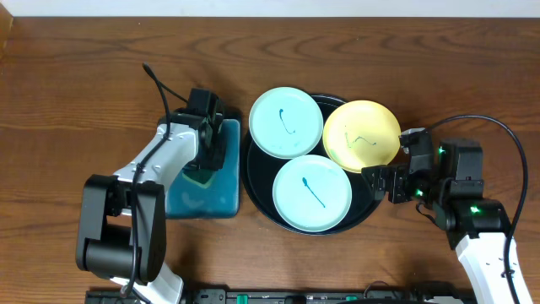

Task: Clean dirty plates on tray and stack at the side
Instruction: 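Lower left gripper and pinch the green sponge in the blue tray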

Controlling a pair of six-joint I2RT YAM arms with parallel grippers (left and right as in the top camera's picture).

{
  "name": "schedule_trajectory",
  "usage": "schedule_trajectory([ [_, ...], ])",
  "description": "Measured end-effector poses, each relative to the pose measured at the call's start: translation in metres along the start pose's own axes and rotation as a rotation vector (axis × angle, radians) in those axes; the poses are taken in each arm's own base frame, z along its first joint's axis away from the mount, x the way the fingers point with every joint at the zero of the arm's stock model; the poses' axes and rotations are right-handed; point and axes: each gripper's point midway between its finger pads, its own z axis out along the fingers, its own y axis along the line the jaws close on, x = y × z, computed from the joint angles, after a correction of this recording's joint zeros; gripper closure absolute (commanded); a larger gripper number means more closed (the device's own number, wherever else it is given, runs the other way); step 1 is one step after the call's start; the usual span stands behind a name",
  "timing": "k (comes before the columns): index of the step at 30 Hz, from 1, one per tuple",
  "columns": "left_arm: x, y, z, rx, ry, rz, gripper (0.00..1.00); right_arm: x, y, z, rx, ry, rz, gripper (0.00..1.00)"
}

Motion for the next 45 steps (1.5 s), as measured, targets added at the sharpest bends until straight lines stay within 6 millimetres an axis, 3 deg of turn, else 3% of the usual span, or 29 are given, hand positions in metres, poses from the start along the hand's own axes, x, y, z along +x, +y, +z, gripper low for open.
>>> schedule_trajectory([
  [2, 0.001, 0.001, 0.0, -0.004, 0.001, -0.012, 0.76, 0.0, 0.0, 0.0, 0.0, 0.001, 0.001, 0.07],
  [7, 0.003, 0.002, 0.0, -0.012, 0.009, -0.012, 0.77, 0.001, 0.0, 0.0, 0.0, 0.003, 0.001, 0.07],
  [9, 0.003, 0.002, 0.0, -0.012, 0.011, -0.012, 0.71, 0.001, 0.0, 0.0, 0.001, 0.003, 0.001, 0.07],
  [10, 0.003, 0.002, 0.0, -0.012, 0.011, -0.012, 0.62, 0.001, 0.0, 0.0, 0.0, 0.003, 0.002, 0.07],
  [11, 0.003, 0.002, 0.0, -0.011, 0.012, -0.015, 0.61, 0.001, 0.0, 0.0, 0.001, 0.004, 0.002, 0.07],
  [24, 0.005, 0.001, 0.0, -0.006, 0.019, -0.033, 0.61, 0.003, 0.0, 0.0, 0.001, 0.011, 0.005, 0.07],
  [32, 0.001, 0.001, -0.016, 0.003, -0.021, -0.038, 0.53, 0.003, 0.0, 0.0, 0.002, 0.011, 0.005, 0.07],
  [45, 0.003, 0.001, -0.013, 0.003, -0.025, -0.04, 0.52, 0.003, -0.001, 0.0, 0.004, 0.011, 0.005, 0.07],
])
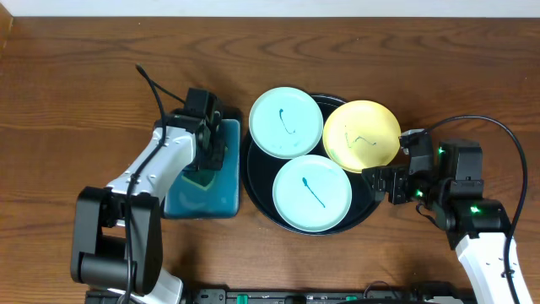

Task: Clean dirty plates on tray and stack at the side
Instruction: 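Lower left gripper and pinch the green sponge in the blue tray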

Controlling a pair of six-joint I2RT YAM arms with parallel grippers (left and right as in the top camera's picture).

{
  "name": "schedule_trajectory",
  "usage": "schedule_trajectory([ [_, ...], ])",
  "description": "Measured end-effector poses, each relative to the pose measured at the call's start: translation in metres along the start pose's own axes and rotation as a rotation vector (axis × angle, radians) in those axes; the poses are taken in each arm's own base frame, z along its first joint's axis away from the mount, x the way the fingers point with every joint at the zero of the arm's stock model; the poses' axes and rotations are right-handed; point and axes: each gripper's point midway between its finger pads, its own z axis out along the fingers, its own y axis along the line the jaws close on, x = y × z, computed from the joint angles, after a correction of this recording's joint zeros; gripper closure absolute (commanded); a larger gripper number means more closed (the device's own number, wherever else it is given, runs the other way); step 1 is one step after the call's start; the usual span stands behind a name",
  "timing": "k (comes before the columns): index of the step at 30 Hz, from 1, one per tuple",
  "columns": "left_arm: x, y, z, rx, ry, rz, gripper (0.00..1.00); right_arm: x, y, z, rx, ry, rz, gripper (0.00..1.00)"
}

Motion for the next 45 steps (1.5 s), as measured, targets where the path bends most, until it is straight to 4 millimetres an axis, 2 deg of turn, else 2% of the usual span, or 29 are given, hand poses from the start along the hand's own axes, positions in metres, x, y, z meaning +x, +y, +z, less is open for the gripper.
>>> schedule_trajectory([
  [6, 0.004, 0.0, 0.005, -0.002, 0.016, 0.001, 0.52, 0.003, 0.0, 0.0, 0.001, 0.013, 0.006, 0.07],
  [11, 0.007, 0.0, 0.015, -0.004, 0.041, -0.001, 0.6, 0.003, 0.0, 0.0, 0.001, 0.013, 0.006, 0.07],
  [17, 0.008, 0.001, 0.021, -0.018, 0.057, -0.015, 0.81, 0.003, 0.0, 0.0, 0.001, 0.013, 0.006, 0.07],
  [19, 0.008, 0.002, 0.022, -0.025, 0.058, -0.028, 0.92, 0.003, 0.0, 0.0, 0.001, 0.013, 0.006, 0.07],
  [20, 0.008, 0.003, 0.022, -0.03, 0.058, -0.031, 0.92, 0.003, 0.0, 0.0, 0.001, 0.013, 0.006, 0.07],
  [29, 0.01, 0.005, 0.021, -0.034, 0.064, -0.063, 0.92, 0.004, 0.0, 0.0, 0.001, 0.017, 0.007, 0.07],
  [40, 0.006, -0.002, -0.002, 0.016, 0.022, -0.377, 0.92, 0.004, 0.0, 0.0, 0.001, 0.017, 0.008, 0.07],
  [42, 0.006, -0.003, -0.003, 0.021, 0.022, -0.434, 0.84, 0.004, 0.0, 0.0, 0.001, 0.017, 0.008, 0.07],
  [44, 0.006, -0.004, -0.003, 0.025, 0.024, -0.476, 0.63, 0.004, 0.0, 0.0, 0.001, 0.017, 0.008, 0.07],
  [45, 0.006, -0.004, -0.003, 0.026, 0.024, -0.491, 0.6, 0.004, 0.0, 0.0, 0.001, 0.017, 0.008, 0.07],
])
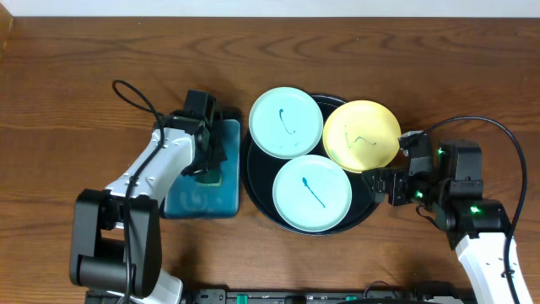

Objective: Clean dirty plates on tray and stack at the side

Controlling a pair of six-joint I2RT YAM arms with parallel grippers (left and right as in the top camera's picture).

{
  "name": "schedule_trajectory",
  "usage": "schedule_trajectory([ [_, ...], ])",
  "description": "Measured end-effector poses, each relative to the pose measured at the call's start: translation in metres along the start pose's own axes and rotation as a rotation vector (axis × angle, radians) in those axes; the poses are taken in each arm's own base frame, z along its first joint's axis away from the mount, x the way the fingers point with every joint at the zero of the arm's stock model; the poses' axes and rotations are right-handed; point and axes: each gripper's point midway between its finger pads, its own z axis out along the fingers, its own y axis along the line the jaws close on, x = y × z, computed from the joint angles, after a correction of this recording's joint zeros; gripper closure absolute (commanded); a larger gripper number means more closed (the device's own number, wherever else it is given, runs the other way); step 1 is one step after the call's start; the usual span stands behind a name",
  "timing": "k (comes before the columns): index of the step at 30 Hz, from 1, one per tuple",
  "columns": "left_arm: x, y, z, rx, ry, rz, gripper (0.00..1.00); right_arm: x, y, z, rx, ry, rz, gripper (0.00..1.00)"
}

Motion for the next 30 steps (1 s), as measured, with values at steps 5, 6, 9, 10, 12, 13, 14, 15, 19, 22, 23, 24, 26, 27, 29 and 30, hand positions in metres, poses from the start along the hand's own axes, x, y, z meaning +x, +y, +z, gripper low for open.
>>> schedule_trajectory([
  [5, 0.0, 0.0, 0.0, 0.002, 0.001, -0.032, 0.56, 0.0, 0.0, 0.0, 0.0, 0.0, 0.0, 0.07],
  [6, 0.0, 0.0, 0.0, 0.002, 0.001, -0.034, 0.56, 0.0, 0.0, 0.0, 0.0, 0.0, 0.0, 0.07],
  [9, 0.0, 0.0, 0.0, 0.001, 0.002, -0.042, 0.56, 0.0, 0.0, 0.0, 0.0, 0.0, 0.0, 0.07],
  [10, 0.0, 0.0, 0.0, 0.001, 0.002, -0.046, 0.56, 0.0, 0.0, 0.0, 0.0, 0.0, 0.0, 0.07],
  [12, 0.0, 0.0, 0.0, 0.001, 0.002, -0.048, 0.56, 0.0, 0.0, 0.0, 0.0, 0.0, 0.0, 0.07],
  [13, 0.0, 0.0, 0.0, 0.001, 0.001, -0.049, 0.56, 0.0, 0.0, 0.0, 0.0, 0.0, 0.0, 0.07],
  [14, 0.0, 0.0, 0.0, 0.001, 0.001, -0.048, 0.56, 0.0, 0.0, 0.0, 0.0, 0.0, 0.0, 0.07],
  [15, 0.0, 0.0, 0.0, 0.001, 0.001, -0.048, 0.56, 0.0, 0.0, 0.0, 0.0, 0.0, 0.0, 0.07],
  [19, 0.0, 0.001, 0.0, -0.006, -0.003, -0.045, 0.56, 0.0, 0.0, 0.0, 0.0, 0.0, 0.0, 0.07],
  [22, 0.0, 0.002, 0.001, -0.011, -0.002, -0.045, 0.56, 0.0, 0.0, 0.0, 0.0, 0.001, 0.0, 0.07],
  [23, 0.0, 0.002, 0.002, -0.014, 0.001, -0.045, 0.56, 0.0, 0.0, 0.0, 0.0, 0.001, 0.0, 0.07],
  [24, 0.001, 0.003, 0.004, -0.017, 0.006, -0.045, 0.56, 0.0, 0.0, 0.0, 0.0, 0.001, 0.0, 0.07],
  [26, 0.003, 0.004, 0.01, -0.029, 0.023, -0.044, 0.56, 0.0, 0.0, 0.0, 0.0, 0.001, 0.0, 0.07],
  [27, 0.004, 0.004, 0.013, -0.033, 0.029, -0.044, 0.57, 0.0, 0.0, 0.0, 0.0, 0.001, 0.0, 0.07],
  [29, 0.005, 0.005, 0.017, -0.04, 0.04, -0.043, 0.62, 0.0, 0.0, 0.0, 0.0, 0.001, 0.0, 0.07],
  [30, 0.006, 0.005, 0.019, -0.042, 0.043, -0.044, 0.69, 0.0, 0.0, 0.0, 0.0, 0.001, 0.0, 0.07],
])
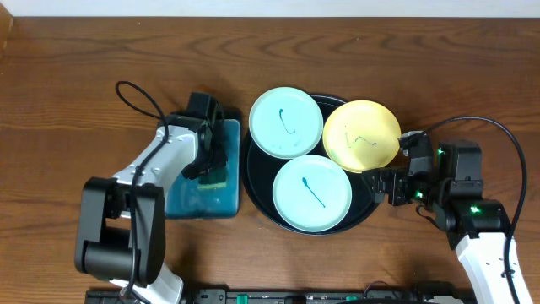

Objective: Clean dirty plates on tray and stack at the side

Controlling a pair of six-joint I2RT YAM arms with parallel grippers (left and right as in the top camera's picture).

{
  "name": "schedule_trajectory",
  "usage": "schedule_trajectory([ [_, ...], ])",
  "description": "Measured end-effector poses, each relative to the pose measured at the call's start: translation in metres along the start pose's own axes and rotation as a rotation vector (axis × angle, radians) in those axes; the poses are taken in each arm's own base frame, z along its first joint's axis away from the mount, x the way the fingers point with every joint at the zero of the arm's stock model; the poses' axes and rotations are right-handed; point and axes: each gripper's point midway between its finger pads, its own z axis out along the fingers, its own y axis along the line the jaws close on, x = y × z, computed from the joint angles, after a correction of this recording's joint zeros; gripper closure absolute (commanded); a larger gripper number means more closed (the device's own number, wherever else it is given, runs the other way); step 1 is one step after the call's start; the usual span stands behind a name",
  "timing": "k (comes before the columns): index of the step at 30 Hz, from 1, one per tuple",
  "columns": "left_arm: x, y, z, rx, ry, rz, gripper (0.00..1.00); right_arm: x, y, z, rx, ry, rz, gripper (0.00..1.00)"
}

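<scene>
A black round tray (256,187) holds three marked plates: a light blue plate (286,122) at the back left, a yellow plate (362,135) at the back right, and a second light blue plate (312,192) in front. Left of the tray, my left gripper (212,162) points down into a blue basin (192,201). It looks shut on a green-yellow sponge (218,179) at the basin's right side. My right gripper (379,185) rests at the tray's right rim, just below the yellow plate, with its fingers apart and nothing between them.
The basin stands right against the tray's left edge. Bare wooden tabletop (84,101) surrounds both. The left arm's cable (135,89) loops over the table behind the basin. Dark equipment lies along the front edge.
The left gripper and the sponge have shifted slightly to the right in the basin, toward the tray. The left arm's elbow has moved. The right arm and the plates are unchanged.
The left gripper stood over the sponge in the middle of the basin at the first two moments. Then it and the sponge were a little further right, and now they are at the basin's right side. The right gripper stayed at the tray's rim throughout.
</scene>
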Motion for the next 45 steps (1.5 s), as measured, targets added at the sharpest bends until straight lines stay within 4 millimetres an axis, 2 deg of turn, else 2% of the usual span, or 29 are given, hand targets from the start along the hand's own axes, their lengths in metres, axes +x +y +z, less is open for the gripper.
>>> schedule_trajectory([
  [3, 0.0, -0.002, 0.003, 0.0, 0.006, 0.001, 0.86, 0.0, 0.0, 0.0, 0.0, 0.0, 0.0, 0.07],
  [5, -0.002, -0.005, 0.004, 0.006, 0.007, 0.009, 0.92, 0.0, 0.0, 0.0, 0.0, 0.0, 0.0, 0.07],
  [14, 0.0, -0.005, 0.004, 0.0, 0.015, 0.016, 0.93, 0.001, 0.0, 0.0, 0.0, 0.004, 0.002, 0.07],
  [21, 0.001, -0.001, -0.003, -0.011, 0.021, 0.068, 0.93, 0.002, 0.0, 0.0, 0.0, 0.007, 0.003, 0.07],
  [24, 0.002, 0.0, -0.015, -0.001, 0.005, 0.101, 0.92, 0.002, 0.0, 0.0, 0.0, 0.007, 0.003, 0.07],
  [27, -0.005, -0.004, -0.038, 0.038, -0.061, 0.135, 0.93, 0.002, 0.0, 0.0, 0.0, 0.007, 0.003, 0.07],
  [30, -0.007, -0.004, -0.048, 0.054, -0.088, 0.15, 0.92, 0.002, 0.0, 0.0, 0.0, 0.007, 0.003, 0.07],
  [38, -0.003, -0.002, -0.043, 0.043, -0.07, 0.16, 0.9, 0.002, 0.0, 0.0, 0.0, 0.007, 0.003, 0.08],
  [43, -0.002, -0.001, -0.041, 0.039, -0.066, 0.169, 0.71, 0.002, 0.0, 0.0, 0.0, 0.008, 0.003, 0.08],
  [45, -0.002, -0.001, -0.041, 0.04, -0.067, 0.164, 0.68, 0.002, 0.0, 0.0, 0.0, 0.008, 0.003, 0.08],
])
